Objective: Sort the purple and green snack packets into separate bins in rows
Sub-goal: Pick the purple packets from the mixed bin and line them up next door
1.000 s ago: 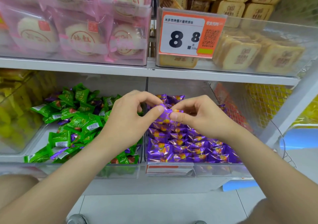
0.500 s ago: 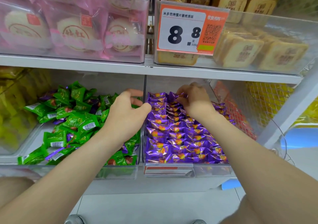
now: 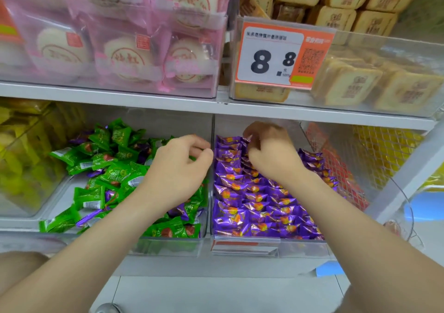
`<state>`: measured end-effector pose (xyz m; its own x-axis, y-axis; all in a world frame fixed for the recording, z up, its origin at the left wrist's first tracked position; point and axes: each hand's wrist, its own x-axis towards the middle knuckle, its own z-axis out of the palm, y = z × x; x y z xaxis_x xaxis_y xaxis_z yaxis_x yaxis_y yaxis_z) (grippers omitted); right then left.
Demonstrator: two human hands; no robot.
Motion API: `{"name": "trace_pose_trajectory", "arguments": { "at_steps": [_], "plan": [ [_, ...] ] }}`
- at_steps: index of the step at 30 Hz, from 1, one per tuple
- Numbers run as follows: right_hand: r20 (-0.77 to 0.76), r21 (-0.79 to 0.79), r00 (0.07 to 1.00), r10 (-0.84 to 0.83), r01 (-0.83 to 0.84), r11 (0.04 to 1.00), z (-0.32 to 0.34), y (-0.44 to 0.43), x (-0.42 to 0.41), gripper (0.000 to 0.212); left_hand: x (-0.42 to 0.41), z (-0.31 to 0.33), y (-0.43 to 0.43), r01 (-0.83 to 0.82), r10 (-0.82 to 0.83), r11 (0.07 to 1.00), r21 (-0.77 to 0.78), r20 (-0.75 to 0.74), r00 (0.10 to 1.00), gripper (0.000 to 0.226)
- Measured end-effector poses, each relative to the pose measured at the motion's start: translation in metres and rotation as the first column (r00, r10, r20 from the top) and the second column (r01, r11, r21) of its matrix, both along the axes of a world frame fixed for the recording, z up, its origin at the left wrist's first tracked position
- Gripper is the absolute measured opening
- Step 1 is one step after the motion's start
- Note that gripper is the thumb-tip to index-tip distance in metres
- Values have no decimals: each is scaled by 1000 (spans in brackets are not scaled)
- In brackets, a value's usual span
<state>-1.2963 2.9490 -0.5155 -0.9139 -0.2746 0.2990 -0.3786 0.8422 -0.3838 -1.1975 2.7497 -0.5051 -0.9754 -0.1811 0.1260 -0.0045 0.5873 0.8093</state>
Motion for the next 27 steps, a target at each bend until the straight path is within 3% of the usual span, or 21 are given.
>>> {"name": "trace_pose_trajectory", "arguments": {
  "at_steps": [4,7,9,12,15,17,20,23,27],
  "plan": [
    [9,-146,993,116,-113,983,22,-37,53,20,11,2,-21,25,-33,949,-314,-19,999,17],
    [-7,-170,970,245,-243,955,31,-67,85,17,16,3,-52,2,26,879,-477,52,998,16],
    [-12,-109,940,340,-339,935,28,-88,98,19,17,4,-77,-9,117,829,-559,157,981,18],
    [-64,70,908,413,-409,910,19,-116,105,28,13,6,-112,-56,301,751,-657,267,915,41],
    [-37,126,898,439,-431,893,16,-145,101,34,-1,7,-149,-137,414,742,-657,287,864,63],
    [40,103,898,439,-441,892,14,-165,91,40,-14,0,-174,-103,407,775,-624,367,836,78],
    [154,60,915,372,-384,921,11,-197,61,43,-22,-12,-195,23,264,856,-517,474,840,88],
    [235,13,906,352,-365,931,14,-232,29,54,-15,-12,-202,183,109,864,-469,529,841,78],
    [344,54,831,438,-483,874,2,-265,6,66,4,-9,-206,424,22,795,-434,719,695,83]
  ]
}}
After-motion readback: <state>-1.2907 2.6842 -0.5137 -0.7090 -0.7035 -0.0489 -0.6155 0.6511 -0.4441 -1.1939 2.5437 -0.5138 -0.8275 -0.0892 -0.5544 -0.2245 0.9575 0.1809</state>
